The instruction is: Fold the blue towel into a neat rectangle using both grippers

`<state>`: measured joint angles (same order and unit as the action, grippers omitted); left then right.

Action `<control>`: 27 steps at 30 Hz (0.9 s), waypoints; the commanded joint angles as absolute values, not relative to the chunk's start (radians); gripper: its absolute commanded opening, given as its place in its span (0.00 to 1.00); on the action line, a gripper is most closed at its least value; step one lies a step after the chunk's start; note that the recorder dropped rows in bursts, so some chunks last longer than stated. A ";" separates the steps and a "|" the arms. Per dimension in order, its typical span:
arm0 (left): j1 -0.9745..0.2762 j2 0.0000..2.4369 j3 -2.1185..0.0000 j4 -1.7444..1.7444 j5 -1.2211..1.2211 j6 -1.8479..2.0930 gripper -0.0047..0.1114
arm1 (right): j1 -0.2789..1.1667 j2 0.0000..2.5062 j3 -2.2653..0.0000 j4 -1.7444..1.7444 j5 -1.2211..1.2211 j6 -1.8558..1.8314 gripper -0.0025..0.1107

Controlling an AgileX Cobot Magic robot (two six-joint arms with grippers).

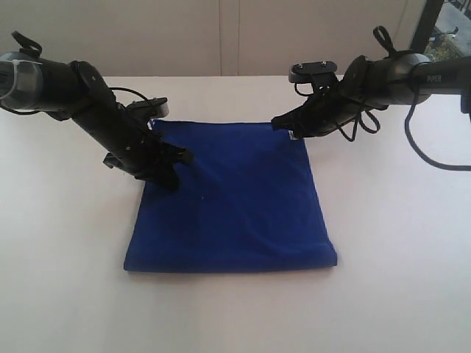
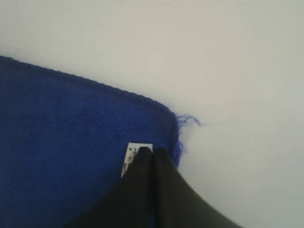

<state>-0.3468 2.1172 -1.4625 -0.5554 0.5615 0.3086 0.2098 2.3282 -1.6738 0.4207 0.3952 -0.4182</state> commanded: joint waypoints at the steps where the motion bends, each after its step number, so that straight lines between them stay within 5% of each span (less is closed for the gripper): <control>1: -0.351 2.143 -1.455 -0.552 0.578 0.313 0.04 | 0.196 2.334 -1.675 0.357 0.419 -0.404 0.02; 19: -0.351 2.142 -1.455 -0.552 0.570 0.313 0.04 | 0.178 2.240 -1.675 0.366 0.451 -0.396 0.02; 27: -0.351 2.021 -1.457 -0.541 0.614 0.322 0.04 | 0.178 2.080 -1.673 0.362 0.921 -0.396 0.02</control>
